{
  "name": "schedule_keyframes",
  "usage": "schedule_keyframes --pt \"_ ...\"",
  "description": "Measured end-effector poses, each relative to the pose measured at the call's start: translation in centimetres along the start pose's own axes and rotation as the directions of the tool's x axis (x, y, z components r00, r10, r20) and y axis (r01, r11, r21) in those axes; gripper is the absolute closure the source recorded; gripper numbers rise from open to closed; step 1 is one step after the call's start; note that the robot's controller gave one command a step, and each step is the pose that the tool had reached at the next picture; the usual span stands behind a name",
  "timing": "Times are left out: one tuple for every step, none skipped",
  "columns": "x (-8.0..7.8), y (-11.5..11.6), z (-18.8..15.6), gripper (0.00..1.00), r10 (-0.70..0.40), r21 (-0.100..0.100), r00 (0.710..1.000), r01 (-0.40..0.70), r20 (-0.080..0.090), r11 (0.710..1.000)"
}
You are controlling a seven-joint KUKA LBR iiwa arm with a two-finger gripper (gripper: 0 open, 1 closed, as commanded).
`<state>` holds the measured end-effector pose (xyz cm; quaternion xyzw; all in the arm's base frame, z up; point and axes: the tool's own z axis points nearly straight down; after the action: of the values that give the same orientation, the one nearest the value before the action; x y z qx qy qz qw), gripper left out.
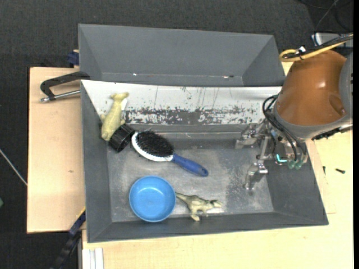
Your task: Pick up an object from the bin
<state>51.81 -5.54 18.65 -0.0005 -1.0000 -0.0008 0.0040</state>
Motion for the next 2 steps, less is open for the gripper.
schedule_keyframes --pt "-0.3 7.6 11.5 0.0 0.114 -0.003 0.993 -0.114 0.023 0.993" --pt "-1.3 11.2 8.5 0.0 0.216 -0.005 0.976 -0.216 0.016 0.976"
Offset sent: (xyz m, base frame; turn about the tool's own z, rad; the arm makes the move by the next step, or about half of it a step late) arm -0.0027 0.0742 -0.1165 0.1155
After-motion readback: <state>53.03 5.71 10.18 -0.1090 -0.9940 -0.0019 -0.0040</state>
